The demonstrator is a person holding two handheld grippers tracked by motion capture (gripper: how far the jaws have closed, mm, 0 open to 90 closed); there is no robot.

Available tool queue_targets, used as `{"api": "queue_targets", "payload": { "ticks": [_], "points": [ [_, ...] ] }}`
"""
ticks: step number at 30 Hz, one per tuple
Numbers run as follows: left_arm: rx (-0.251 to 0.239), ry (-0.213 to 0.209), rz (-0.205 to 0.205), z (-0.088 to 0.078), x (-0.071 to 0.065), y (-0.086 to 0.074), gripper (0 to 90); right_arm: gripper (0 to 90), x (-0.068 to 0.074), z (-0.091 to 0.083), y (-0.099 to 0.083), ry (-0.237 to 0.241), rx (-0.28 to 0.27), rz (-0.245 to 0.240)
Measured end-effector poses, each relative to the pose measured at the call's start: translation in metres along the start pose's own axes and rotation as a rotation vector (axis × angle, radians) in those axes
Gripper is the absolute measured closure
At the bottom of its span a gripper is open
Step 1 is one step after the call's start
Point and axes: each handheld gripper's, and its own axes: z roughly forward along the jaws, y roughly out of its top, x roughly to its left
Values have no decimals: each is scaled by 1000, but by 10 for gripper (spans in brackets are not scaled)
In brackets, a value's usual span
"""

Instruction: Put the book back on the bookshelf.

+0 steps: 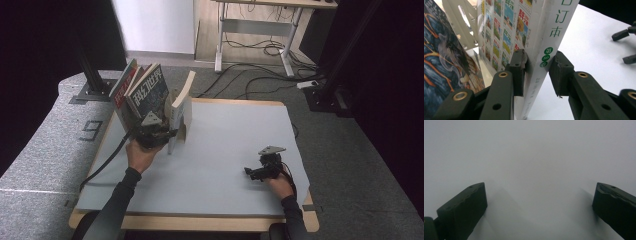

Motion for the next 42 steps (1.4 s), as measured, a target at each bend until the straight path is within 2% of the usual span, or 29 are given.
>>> {"api": "queue_targets", "payload": {
  "ticks": [10, 13, 20, 25, 28, 33, 37, 42],
  "points": [
    [-5, 0, -8, 4, -1, 1, 629, 0, 0, 0, 0, 0, 0, 1],
    [-6, -16, -14, 3, -1, 1, 610, 0, 0, 0, 0, 0, -1, 1],
    [-17, -36, -3, -6, -1, -2, 437, 0, 0, 0, 0, 0, -1, 1],
    [-27, -64, 9, -14, -3, -3, 295, 0, 0, 0, 0, 0, -1, 1],
    [-35, -106, 10, -23, -6, -5, 227, 0, 0, 0, 0, 0, -1, 0],
    [-25, -140, 14, -34, -11, -10, 141, 0, 0, 0, 0, 0, -1, 0],
    [-18, -157, 13, -42, -14, -15, 113, 0, 0, 0, 0, -1, -1, 0],
    [14, -162, 47, -50, -20, -24, 58, 0, 0, 0, 0, -1, -1, 0]
  ]
}}
